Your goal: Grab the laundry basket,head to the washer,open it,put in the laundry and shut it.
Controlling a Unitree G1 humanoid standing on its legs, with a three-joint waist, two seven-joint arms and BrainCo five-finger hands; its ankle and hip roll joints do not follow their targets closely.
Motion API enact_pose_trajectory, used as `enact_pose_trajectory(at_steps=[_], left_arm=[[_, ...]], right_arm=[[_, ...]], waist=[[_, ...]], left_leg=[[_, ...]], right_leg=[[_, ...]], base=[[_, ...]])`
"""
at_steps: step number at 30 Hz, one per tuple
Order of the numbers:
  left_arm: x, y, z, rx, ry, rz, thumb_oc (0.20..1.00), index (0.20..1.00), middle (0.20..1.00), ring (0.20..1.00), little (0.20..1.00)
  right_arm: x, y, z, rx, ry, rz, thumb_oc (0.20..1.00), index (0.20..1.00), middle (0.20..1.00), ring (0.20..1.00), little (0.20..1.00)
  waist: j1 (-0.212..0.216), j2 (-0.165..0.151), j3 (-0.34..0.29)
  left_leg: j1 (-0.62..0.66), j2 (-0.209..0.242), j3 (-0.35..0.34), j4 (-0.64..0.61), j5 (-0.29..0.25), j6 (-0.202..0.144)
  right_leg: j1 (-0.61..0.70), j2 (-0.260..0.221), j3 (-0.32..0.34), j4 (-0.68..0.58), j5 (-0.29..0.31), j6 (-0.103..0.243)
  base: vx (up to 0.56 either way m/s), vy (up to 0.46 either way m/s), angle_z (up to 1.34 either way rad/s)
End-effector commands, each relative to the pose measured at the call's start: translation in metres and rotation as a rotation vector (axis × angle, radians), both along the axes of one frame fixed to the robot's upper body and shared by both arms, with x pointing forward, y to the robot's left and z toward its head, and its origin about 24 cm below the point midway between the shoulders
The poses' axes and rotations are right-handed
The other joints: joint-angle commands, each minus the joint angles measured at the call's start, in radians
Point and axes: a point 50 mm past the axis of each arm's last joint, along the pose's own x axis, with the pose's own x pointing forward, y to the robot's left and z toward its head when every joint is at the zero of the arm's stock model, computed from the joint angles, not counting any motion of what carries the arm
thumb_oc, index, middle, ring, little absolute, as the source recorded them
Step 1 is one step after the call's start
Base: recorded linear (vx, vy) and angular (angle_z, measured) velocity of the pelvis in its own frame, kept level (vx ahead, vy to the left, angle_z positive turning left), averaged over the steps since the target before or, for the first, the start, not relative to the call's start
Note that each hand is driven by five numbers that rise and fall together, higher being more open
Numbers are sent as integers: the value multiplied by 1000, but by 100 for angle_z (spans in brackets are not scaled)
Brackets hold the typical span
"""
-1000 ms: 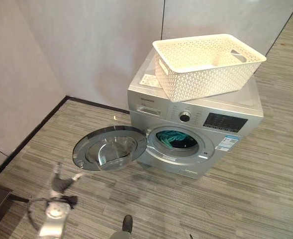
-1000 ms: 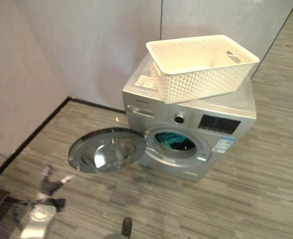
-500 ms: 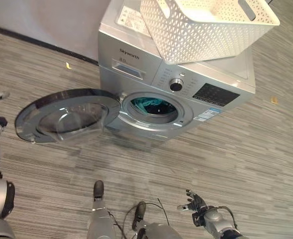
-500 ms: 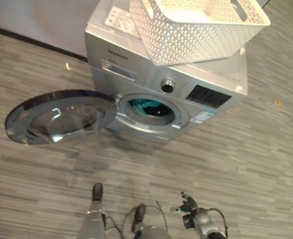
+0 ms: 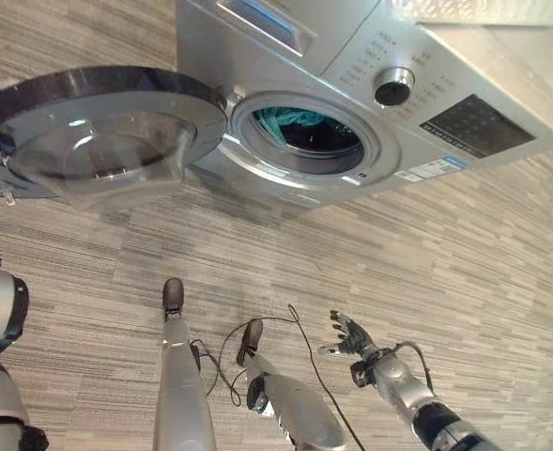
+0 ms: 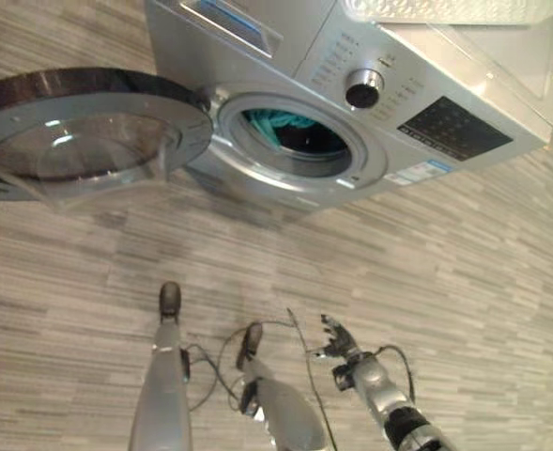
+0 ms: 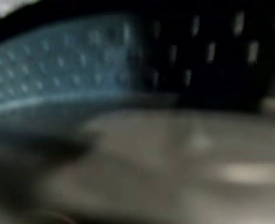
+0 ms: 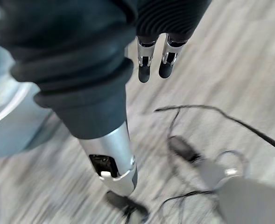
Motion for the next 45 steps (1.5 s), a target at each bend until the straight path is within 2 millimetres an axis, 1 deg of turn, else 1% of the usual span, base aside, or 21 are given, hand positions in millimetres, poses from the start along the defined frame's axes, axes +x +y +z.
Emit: enact_pose_trajectory(at_steps=[1, 5, 6, 8, 9, 10, 13, 14, 15, 21, 24, 25, 27, 28, 31, 36, 37, 38, 42, 43, 45], left_arm=[[17, -19, -99, 120, 404, -38, 1000, 1000, 1000, 1000, 1000], [39, -111, -170, 145, 518, -377, 1000, 1000, 1000, 1000, 1000], [29, -171, -211, 15, 512, -607, 1000, 1000, 1000, 1000, 1000], [9, -218, -251, -120, 554, -750, 1000, 1000, 1000, 1000, 1000], [9, -218, -252, -122, 555, -750, 1000, 1000, 1000, 1000, 1000], [-14, -257, -284, -285, 593, -833, 1000, 1000, 1000, 1000, 1000], [-34, -305, -293, -490, 592, -977, 1000, 1000, 1000, 1000, 1000], [-34, -305, -293, -490, 592, -977, 1000, 1000, 1000, 1000, 1000], [-43, -327, -289, -589, 576, -1057, 1000, 1000, 1000, 1000, 1000], [-50, -362, -283, -736, 577, -1150, 1000, 1000, 1000, 1000, 1000], [-54, -383, -274, -802, 569, -1221, 1000, 1000, 1000, 1000, 1000], [-63, -429, -258, -819, 605, -1350, 1000, 1000, 1000, 1000, 1000], [-63, -429, -258, -819, 605, -1350, 1000, 1000, 1000, 1000, 1000], [-73, -458, -240, -834, 596, -1462, 1000, 1000, 1000, 1000, 1000], [-78, -474, -228, -869, 571, -1494, 1000, 1000, 1000, 1000, 1000], [-84, -484, -221, -897, 567, -1542, 1000, 1000, 1000, 1000, 1000], [-78, -476, -222, -883, 564, -1528, 1000, 1000, 1000, 1000, 1000], [-79, -476, -223, -885, 564, -1528, 1000, 1000, 1000, 1000, 1000], [-75, -462, -228, -791, 564, -1547, 1000, 1000, 1000, 1000, 1000], [-74, -446, -236, -696, 569, -1550, 1000, 1000, 1000, 1000, 1000], [-73, -423, -254, -711, 604, -1503, 1000, 1000, 1000, 1000, 1000]], right_arm=[[-12, 3, -5, -9, 15, 27, 1000, 1000, 1000, 1000, 1000], [-14, 3, -4, -15, 3, 20, 1000, 1000, 1000, 1000, 1000], [-20, -3, -9, -10, 31, -26, 1000, 1000, 1000, 1000, 1000], [-25, -13, -15, -30, 65, -72, 1000, 1000, 1000, 1000, 1000], [-26, -13, -15, -32, 66, -72, 1000, 1000, 1000, 1000, 1000], [-31, -21, -23, -57, 107, -125, 1000, 1000, 1000, 1000, 1000], [-38, -36, -33, -84, 168, -217, 1000, 1000, 1000, 1000, 1000], [-38, -36, -34, -84, 168, -218, 1000, 1000, 1000, 1000, 1000], [-44, -44, -39, -96, 203, -260, 1000, 1000, 1000, 1000, 1000], [-57, -58, -51, -158, 297, -303, 1000, 1000, 1000, 1000, 1000], [-76, -63, -62, -201, 384, -298, 1000, 1000, 1000, 1000, 1000], [-95, -69, -71, -266, 465, -270, 1000, 1000, 1000, 1000, 1000], [-95, -69, -71, -266, 465, -270, 1000, 1000, 1000, 1000, 1000], [-118, -73, -78, -308, 528, -239, 1000, 1000, 1000, 1000, 1000], [-135, -76, -82, -297, 558, -263, 1000, 1000, 1000, 1000, 1000], [-126, -73, -76, -252, 498, -259, 1000, 1000, 1000, 1000, 1000], [-109, -67, -69, -208, 431, -249, 1000, 1000, 1000, 1000, 1000], [-110, -67, -69, -209, 433, -249, 1000, 1000, 1000, 1000, 1000], [-111, -62, -71, -201, 440, -207, 1000, 1000, 1000, 1000, 1000], [-115, -64, -73, -204, 451, -217, 1000, 1000, 1000, 1000, 1000], [-120, -63, -75, -206, 466, -223, 1000, 1000, 1000, 1000, 1000]], waist=[[-59, -32, -76], [-47, -1, -61], [-27, 26, -51], [-17, 53, -48], [-16, 54, -48], [-10, 83, -51], [-15, 128, -60], [-14, 128, -59], [-22, 155, -71], [-45, 194, -101], [-61, 210, -127], [-89, 222, -141], [-90, 223, -141], [-109, 229, -155], [-130, 228, -178], [-137, 221, -184], [-138, 216, -188], [-138, 217, -189], [-123, 223, -193], [-113, 233, -194], [-98, 240, -194]], left_leg=[[41, -9, 4, 44, -151, 14], [62, -20, 16, 39, -161, 25], [78, -28, 18, 44, -169, 33], [100, -35, 27, 49, -177, 40], [101, -35, 27, 48, -178, 40], [137, -44, 35, 42, -181, 46], [191, -57, 53, 22, -180, 54], [193, -57, 53, 21, -180, 54], [230, -60, 69, 9, -181, 57], [288, -61, 122, -2, -170, 74], [320, -58, 138, -22, -164, 71], [322, -58, 133, -39, -146, 60], [322, -58, 133, -39, -145, 60], [334, -59, 120, -48, -157, 44], [341, -55, 113, -65, -146, 37], [373, -45, 134, -81, -144, 38], [385, -32, 168, -88, -126, 46], [399, -33, 162, -90, -146, 40], [405, -26, 170, -106, -118, 43], [409, -26, 159, -120, -109, 40], [412, -26, 145, -132, -100, 35]], right_leg=[[12, -83, 72, 31, 57, 104], [21, -94, 72, 48, 46, 108], [29, -101, 63, 59, 31, 106], [39, -108, 62, 71, 18, 102], [40, -108, 62, 71, 17, 102], [54, -117, 63, 84, 2, 96], [71, -128, 70, 107, -19, 88], [72, -129, 70, 108, -19, 88], [84, -131, 82, 113, -31, 83], [98, -135, 123, 103, -21, 74], [113, -137, 135, 94, -29, 70], [123, -134, 126, 82, -38, 64], [124, -134, 126, 82, -38, 64], [147, -128, 120, 74, -65, 62], [155, -121, 112, 71, -67, 59], [161, -113, 138, 75, -61, 59], [148, -107, 166, 75, -38, 56], [160, -107, 169, 75, -53, 61], [157, -103, 166, 65, -39, 57], [163, -101, 154, 61, -43, 56], [170, -100, 137, 59, -51, 55]], base=[[-13, 40, 0], [-7, 31, 7], [-1, 49, 5], [12, 39, -5], [54, 35, 6], [61, 47, 13], [60, 41, -4], [56, 23, -11], [49, 21, -16], [-3, 18, -29], [19, -60, -30], [-17, -94, -34], [19, -76, -10], [81, -107, 8], [39, -83, 18], [-14, -42, -9], [11, -18, -20], [-49, -23, -40], [7, -40, -29], [22, -30, 4], [30, -42, 5]])
